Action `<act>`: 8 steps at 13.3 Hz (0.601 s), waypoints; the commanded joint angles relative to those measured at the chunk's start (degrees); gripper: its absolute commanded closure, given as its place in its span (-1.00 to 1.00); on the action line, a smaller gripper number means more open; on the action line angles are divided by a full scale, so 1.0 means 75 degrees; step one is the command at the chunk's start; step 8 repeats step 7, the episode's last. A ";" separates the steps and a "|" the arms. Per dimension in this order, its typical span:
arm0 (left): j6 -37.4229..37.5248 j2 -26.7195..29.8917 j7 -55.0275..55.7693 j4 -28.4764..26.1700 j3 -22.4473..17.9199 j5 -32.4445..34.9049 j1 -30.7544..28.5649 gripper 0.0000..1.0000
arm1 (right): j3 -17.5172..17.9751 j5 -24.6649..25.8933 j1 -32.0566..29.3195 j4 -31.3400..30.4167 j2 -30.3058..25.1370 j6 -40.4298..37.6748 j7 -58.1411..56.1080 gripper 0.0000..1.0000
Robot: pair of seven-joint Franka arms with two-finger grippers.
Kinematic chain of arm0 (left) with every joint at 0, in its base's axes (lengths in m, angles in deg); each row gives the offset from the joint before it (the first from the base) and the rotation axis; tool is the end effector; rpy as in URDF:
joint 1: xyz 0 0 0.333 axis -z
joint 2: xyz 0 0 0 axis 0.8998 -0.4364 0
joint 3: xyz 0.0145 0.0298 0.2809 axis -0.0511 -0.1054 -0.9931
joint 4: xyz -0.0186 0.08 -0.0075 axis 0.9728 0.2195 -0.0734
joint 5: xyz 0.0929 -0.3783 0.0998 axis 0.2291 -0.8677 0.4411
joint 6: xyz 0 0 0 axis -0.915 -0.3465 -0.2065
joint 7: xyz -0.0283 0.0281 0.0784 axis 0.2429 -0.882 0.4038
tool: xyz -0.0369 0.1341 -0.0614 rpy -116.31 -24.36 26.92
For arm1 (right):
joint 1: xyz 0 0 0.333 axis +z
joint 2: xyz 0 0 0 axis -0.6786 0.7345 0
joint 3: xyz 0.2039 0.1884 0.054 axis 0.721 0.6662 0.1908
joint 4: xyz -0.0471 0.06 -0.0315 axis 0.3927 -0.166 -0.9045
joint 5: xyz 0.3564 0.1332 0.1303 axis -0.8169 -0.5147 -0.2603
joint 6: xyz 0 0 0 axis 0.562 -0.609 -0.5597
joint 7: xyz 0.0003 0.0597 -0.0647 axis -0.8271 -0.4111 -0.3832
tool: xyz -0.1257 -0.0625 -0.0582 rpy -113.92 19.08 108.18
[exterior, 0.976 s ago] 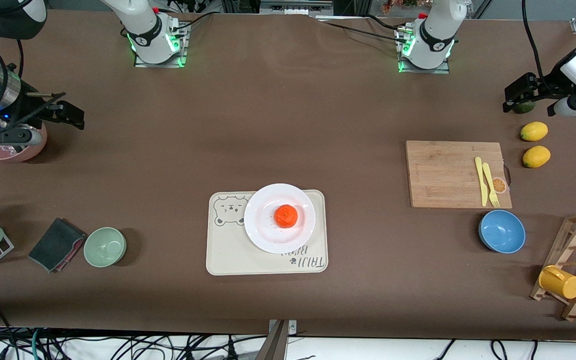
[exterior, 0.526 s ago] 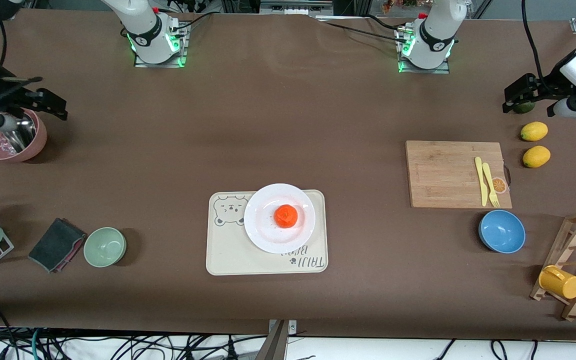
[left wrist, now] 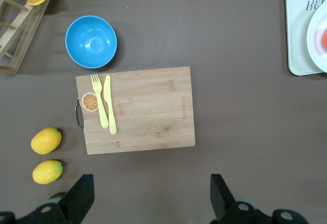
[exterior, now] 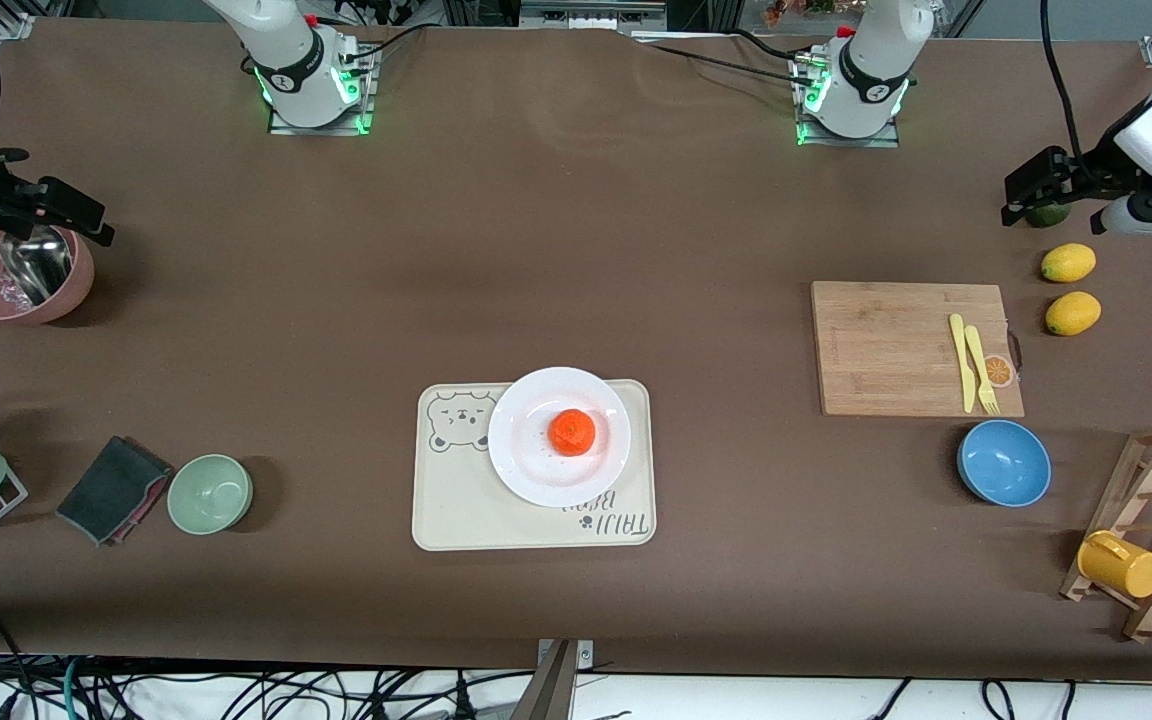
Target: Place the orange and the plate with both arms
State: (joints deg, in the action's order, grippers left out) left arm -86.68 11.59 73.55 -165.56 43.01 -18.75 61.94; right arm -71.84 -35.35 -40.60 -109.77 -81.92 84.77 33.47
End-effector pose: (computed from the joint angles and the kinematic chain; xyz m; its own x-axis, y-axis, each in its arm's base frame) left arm 0.5346 -0.0223 0.5367 0.9956 -0.0822 -0.0450 -0.0819 -0.9966 0.0090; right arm 0.5507 -0.0221 0.5071 0.9969 -0.0720 -0.0324 -0.0728 -0.9970 -0.0251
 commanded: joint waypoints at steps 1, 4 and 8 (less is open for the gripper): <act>0.0102 -0.0097 -0.0097 0.0218 -0.0014 -0.0168 0.0011 -1.00 | 0.0051 0.0166 0.0008 0.0461 0.0271 -0.0124 -0.0036 -1.00; 0.0102 -0.0085 -0.0086 0.0229 0.0091 -0.0180 0.0034 -1.00 | 0.0063 0.0250 0.0055 0.0474 0.0296 -0.0136 -0.0036 -1.00; 0.0102 -0.0074 -0.0062 0.0241 0.0313 -0.0180 0.0034 -1.00 | 0.0063 0.0250 0.0114 0.0485 0.0296 -0.0136 -0.0036 -1.00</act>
